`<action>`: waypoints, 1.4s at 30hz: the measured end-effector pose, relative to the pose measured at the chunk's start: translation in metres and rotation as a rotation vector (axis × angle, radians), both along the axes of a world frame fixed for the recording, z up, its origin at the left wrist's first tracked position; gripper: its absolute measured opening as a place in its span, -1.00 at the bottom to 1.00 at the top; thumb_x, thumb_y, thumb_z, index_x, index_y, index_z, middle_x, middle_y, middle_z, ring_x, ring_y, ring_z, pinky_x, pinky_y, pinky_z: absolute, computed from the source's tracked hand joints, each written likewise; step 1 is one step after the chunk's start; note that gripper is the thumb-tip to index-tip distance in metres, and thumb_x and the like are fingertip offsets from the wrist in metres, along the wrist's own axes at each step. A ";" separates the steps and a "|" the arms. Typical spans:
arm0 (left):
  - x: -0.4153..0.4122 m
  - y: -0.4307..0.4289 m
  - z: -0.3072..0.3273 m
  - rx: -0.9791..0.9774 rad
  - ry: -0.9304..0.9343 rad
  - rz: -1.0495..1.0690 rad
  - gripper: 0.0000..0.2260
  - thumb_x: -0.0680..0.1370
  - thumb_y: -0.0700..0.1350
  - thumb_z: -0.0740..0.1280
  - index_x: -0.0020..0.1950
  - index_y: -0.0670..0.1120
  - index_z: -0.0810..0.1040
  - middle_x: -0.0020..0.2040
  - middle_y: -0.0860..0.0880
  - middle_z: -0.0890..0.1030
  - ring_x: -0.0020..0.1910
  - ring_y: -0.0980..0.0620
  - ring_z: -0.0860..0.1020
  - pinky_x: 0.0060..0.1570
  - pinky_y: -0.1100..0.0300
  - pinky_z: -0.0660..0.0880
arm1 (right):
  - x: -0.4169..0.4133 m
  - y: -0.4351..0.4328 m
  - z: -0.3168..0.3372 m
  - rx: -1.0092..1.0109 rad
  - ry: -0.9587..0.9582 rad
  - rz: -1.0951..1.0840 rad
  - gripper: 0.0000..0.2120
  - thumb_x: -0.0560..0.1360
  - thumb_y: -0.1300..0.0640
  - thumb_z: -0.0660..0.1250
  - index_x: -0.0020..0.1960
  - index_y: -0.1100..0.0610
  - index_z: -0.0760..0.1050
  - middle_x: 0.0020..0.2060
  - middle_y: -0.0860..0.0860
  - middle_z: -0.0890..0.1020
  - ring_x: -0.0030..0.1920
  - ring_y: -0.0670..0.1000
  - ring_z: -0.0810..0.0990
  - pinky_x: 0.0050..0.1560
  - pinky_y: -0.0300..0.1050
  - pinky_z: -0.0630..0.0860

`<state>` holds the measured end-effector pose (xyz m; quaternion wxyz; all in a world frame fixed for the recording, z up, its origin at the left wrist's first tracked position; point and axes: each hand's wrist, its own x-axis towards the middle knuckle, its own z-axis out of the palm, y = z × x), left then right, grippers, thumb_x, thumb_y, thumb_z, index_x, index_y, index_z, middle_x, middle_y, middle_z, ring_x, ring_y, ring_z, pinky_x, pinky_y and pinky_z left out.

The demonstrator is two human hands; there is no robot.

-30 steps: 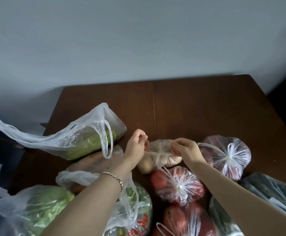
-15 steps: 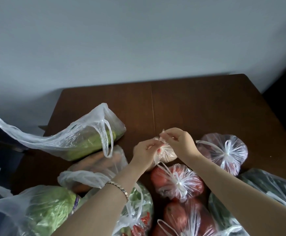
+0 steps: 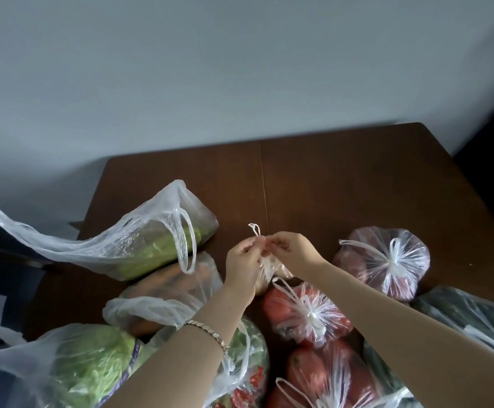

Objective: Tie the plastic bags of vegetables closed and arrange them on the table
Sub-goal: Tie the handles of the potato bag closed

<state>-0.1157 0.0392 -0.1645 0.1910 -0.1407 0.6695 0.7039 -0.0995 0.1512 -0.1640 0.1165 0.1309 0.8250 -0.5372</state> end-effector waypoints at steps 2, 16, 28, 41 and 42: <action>-0.002 0.000 -0.003 0.008 -0.022 0.006 -0.82 0.56 -0.24 0.26 -0.17 -0.22 0.61 -0.52 0.02 0.45 -0.60 0.21 0.33 -0.47 0.39 0.32 | 0.000 0.001 -0.001 -0.037 0.003 -0.005 -0.87 0.51 0.17 0.30 -0.04 0.17 0.61 -0.31 -0.07 0.62 -0.30 -0.19 0.55 -0.20 -0.31 0.44; -0.014 0.023 0.038 0.103 -0.025 0.055 -0.79 0.62 -0.17 0.13 0.04 -0.16 0.55 -0.30 -0.08 0.61 -0.51 0.21 0.56 -0.47 0.38 0.48 | -0.004 -0.004 -0.012 0.231 0.032 0.052 -0.79 0.42 0.18 0.25 -0.38 0.17 0.49 -0.36 0.15 0.59 -0.31 0.06 0.46 -0.23 0.00 0.43; -0.014 -0.008 0.005 -0.569 0.370 -0.431 -0.78 0.51 -0.13 0.35 0.12 -0.17 0.61 0.00 -0.07 0.62 0.00 0.02 0.58 -0.08 0.46 0.39 | 0.004 0.008 -0.017 -0.078 0.054 -0.057 -0.82 0.48 0.22 0.33 -0.29 0.08 0.58 -0.33 0.02 0.49 -0.33 -0.12 0.44 -0.30 -0.37 0.35; -0.019 -0.011 -0.007 -0.655 0.284 -0.510 -0.81 0.51 -0.17 0.33 0.09 -0.15 0.63 0.03 -0.11 0.67 0.04 -0.01 0.61 -0.10 0.36 0.38 | 0.009 0.005 -0.015 0.207 0.206 -0.003 -0.86 0.47 0.21 0.32 -0.06 0.15 0.65 -0.17 0.16 0.65 -0.12 0.11 0.57 -0.08 -0.06 0.46; -0.019 -0.010 -0.008 -0.631 0.263 -0.493 -0.82 0.51 -0.18 0.34 0.07 -0.17 0.64 0.00 -0.12 0.67 0.01 0.00 0.61 -0.12 0.35 0.39 | 0.009 0.004 -0.016 0.295 0.278 0.015 -0.87 0.46 0.22 0.32 -0.09 0.18 0.65 -0.20 0.15 0.66 -0.12 0.12 0.59 -0.09 -0.10 0.44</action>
